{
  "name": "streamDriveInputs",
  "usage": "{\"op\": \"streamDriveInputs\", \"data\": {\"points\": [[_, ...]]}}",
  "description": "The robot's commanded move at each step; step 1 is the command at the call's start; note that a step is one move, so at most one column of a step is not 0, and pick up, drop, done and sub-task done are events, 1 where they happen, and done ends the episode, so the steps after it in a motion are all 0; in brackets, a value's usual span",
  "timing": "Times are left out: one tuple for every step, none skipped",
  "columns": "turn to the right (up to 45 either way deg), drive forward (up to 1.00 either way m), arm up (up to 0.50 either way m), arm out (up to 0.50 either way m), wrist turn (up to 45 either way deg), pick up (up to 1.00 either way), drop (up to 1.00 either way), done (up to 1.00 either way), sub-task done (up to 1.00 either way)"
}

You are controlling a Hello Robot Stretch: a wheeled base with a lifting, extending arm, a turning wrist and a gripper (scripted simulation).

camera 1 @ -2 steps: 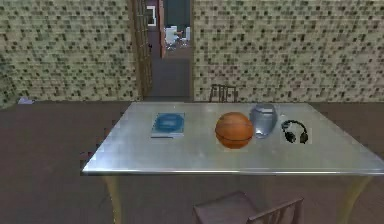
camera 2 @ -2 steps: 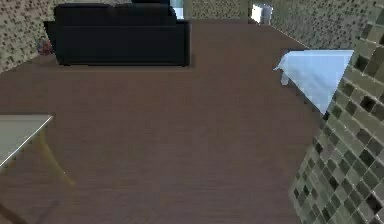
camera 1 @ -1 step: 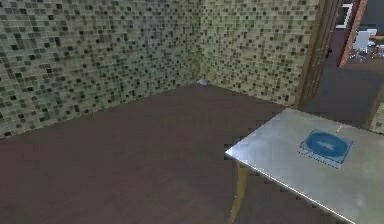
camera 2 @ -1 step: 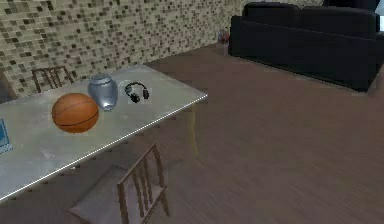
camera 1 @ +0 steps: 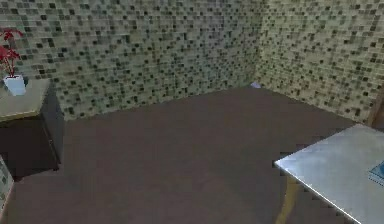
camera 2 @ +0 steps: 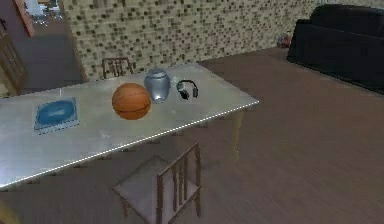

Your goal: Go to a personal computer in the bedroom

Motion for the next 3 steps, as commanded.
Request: {"op": "streamDriveInputs", "data": {"points": [[0.0,1.0,0.0,0.0,0.0,0.0,0.0,0.0,0.0],[0.0,0.35,0.0,0.0,0.0,0.0,0.0,0.0,0.0],[45.0,0.0,0.0,0.0,0.0,0.0,0.0,0.0,0.0]]}}
